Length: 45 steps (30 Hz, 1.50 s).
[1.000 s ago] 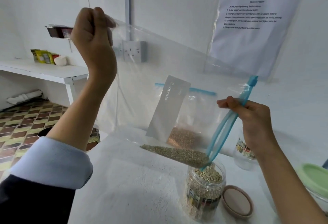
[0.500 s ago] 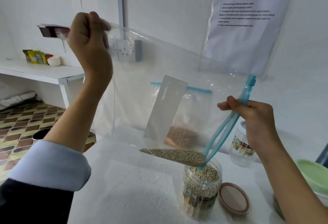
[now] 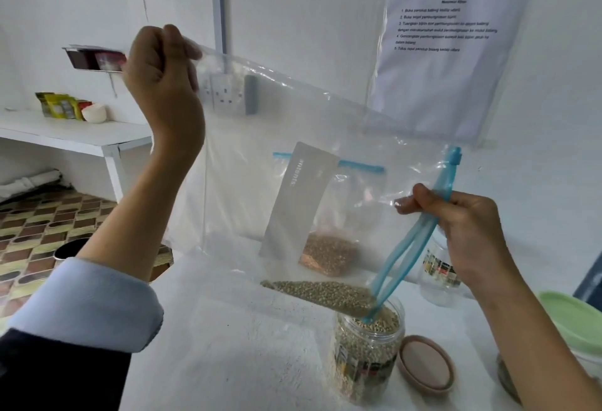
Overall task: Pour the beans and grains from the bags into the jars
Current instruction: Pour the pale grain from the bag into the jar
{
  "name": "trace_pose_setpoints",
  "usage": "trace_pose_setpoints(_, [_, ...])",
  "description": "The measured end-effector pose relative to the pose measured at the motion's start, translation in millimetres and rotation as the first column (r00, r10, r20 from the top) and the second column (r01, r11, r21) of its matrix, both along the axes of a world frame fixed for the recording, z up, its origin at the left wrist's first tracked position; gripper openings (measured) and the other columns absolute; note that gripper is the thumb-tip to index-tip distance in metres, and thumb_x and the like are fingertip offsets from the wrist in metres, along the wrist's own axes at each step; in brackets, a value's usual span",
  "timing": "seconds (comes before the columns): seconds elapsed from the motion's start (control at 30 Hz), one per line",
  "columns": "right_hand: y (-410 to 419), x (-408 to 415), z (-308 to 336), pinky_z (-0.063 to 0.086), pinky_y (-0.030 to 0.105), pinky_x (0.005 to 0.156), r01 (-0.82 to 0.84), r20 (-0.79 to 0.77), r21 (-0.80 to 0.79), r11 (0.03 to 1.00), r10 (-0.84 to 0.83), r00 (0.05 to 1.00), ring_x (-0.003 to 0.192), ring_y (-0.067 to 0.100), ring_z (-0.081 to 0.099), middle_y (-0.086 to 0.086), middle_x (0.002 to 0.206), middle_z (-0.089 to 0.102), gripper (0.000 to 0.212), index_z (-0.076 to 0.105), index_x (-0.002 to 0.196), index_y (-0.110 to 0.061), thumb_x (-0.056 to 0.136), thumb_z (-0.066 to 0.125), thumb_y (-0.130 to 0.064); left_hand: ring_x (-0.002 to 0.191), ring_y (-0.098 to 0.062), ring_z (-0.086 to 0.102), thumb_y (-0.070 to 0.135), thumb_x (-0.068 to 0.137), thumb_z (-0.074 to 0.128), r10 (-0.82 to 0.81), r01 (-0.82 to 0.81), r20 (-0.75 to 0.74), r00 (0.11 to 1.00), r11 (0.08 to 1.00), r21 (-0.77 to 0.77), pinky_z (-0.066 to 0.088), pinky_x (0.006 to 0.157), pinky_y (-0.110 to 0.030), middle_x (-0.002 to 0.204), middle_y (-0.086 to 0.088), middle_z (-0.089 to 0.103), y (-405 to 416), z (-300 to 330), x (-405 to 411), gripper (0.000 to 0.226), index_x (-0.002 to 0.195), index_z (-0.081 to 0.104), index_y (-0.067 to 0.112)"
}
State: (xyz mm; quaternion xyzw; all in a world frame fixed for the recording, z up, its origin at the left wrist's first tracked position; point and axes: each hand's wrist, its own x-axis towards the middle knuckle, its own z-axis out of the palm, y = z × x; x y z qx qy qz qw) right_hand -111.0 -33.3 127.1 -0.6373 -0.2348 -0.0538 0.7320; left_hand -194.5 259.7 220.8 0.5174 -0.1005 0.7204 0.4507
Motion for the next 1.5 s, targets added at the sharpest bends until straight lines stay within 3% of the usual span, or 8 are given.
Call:
trace_pose_setpoints(0.4, [6, -1, -4, 0.044, 0.005, 0.074, -0.018, 0.01, 0.015, 1.0, 0.018, 1.0, 0.075, -0.002, 0.065, -0.004, 0.071, 0.074, 0.019, 0.072, 0.074, -0.002, 0.082, 0.066, -0.019, 0.043, -0.005, 0.037, 0.02, 0.094, 0.043, 0.037, -0.037, -0.004, 0.999, 0.998, 0.059, 0.027, 0.046, -0.017, 0.056, 0.015, 0.054, -3, 4, -1, 0.027, 0.068, 0.048, 0.02])
trace_pose_setpoints(0.57, [8, 4, -10, 0.045, 0.024, 0.087, 0.022, -0.021, 0.051, 0.998, -0.021, 1.0, 0.082, 0.012, 0.068, 0.003, 0.074, 0.074, 0.019, 0.075, 0.068, -0.01, 0.078, 0.069, -0.026, 0.042, -0.006, 0.036, 0.019, 0.095, 0.044, 0.024, -0.023, -0.016, 1.0, 0.999, 0.041, 0.026, 0.046, -0.019, 0.055, 0.015, 0.054, -2, 3, -4, 0.029, 0.066, 0.048, 0.019])
trace_pose_setpoints(0.77, [6, 5, -23, 0.047, 0.037, 0.093, -0.001, -0.021, 0.03, 1.0, 0.002, 1.0, 0.085, 0.025, 0.068, 0.006, 0.077, 0.075, 0.052, 0.077, 0.065, -0.019, 0.043, 0.078, -0.067, 0.035, -0.009, 0.044, 0.018, 0.1, 0.042, -0.025, 0.03, -0.368, 0.93, 0.999, 0.01, 0.034, 0.039, -0.02, 0.045, 0.008, 0.053, 6, -10, -11, 0.034, 0.07, 0.056, 0.012])
trace_pose_setpoints(0.9, [5, 6, -25, 0.049, 0.037, 0.094, -0.004, -0.055, 0.054, 0.999, 0.007, 0.998, 0.079, 0.018, 0.068, 0.003, 0.074, 0.074, 0.028, 0.077, 0.063, -0.023, 0.055, 0.075, -0.05, 0.067, -0.013, 0.068, 0.026, 0.103, 0.037, -0.049, 0.069, -0.585, 0.81, 0.998, 0.011, 0.044, 0.062, -0.026, 0.073, 0.006, 0.069, 15, -18, -18, 0.033, 0.077, 0.057, 0.019])
trace_pose_setpoints(1.03, [4, 7, -28, 0.048, 0.031, 0.09, -0.002, -0.061, 0.065, 0.998, 0.006, 0.998, 0.076, 0.014, 0.068, 0.002, 0.075, 0.075, 0.028, 0.079, 0.069, -0.024, 0.056, 0.075, -0.049, 0.095, -0.025, 0.065, 0.022, 0.104, 0.035, -0.104, 0.177, -0.672, 0.734, 0.983, 0.041, 0.045, 0.064, -0.02, 0.103, -0.007, 0.062, 16, -24, -22, 0.024, 0.088, 0.052, 0.024])
trace_pose_setpoints(1.17, [1, 12, -31, 0.048, 0.027, 0.085, 0.02, -0.094, 0.072, 0.997, -0.014, 0.996, 0.072, 0.011, 0.067, 0.001, 0.073, 0.074, 0.025, 0.076, 0.068, -0.014, 0.065, 0.074, -0.039, 0.091, -0.02, 0.066, 0.008, 0.093, 0.057, -0.049, 0.255, -0.794, 0.605, 0.957, 0.135, 0.049, 0.077, -0.038, 0.109, 0.002, 0.054, 29, -35, -26, 0.031, 0.101, 0.047, 0.037])
trace_pose_setpoints(1.33, [0, 15, -35, 0.053, 0.021, 0.077, 0.017, -0.064, 0.04, 0.999, -0.014, 0.998, 0.077, 0.017, 0.068, 0.005, 0.081, 0.075, 0.024, 0.076, 0.063, -0.019, 0.061, 0.072, -0.043, 0.067, -0.006, 0.047, -0.013, 0.066, 0.056, -0.308, 0.448, -0.716, 0.626, 0.894, 0.007, 0.045, 0.06, -0.019, 0.09, 0.009, 0.048, 43, -50, -29, 0.06, 0.1, 0.062, 0.035])
trace_pose_setpoints(1.5, [4, 15, -39, 0.05, 0.035, 0.088, 0.029, -0.037, 0.029, 0.999, -0.028, 0.999, 0.078, 0.02, 0.069, 0.01, 0.082, 0.074, 0.024, 0.076, 0.064, -0.016, 0.066, 0.072, -0.039, 0.063, -0.007, 0.057, -0.029, 0.073, 0.05, -0.422, 0.322, -0.546, 0.724, 0.906, -0.274, 0.052, 0.067, -0.015, 0.09, 0.004, 0.065, 44, -64, -24, 0.051, 0.08, 0.07, 0.017])
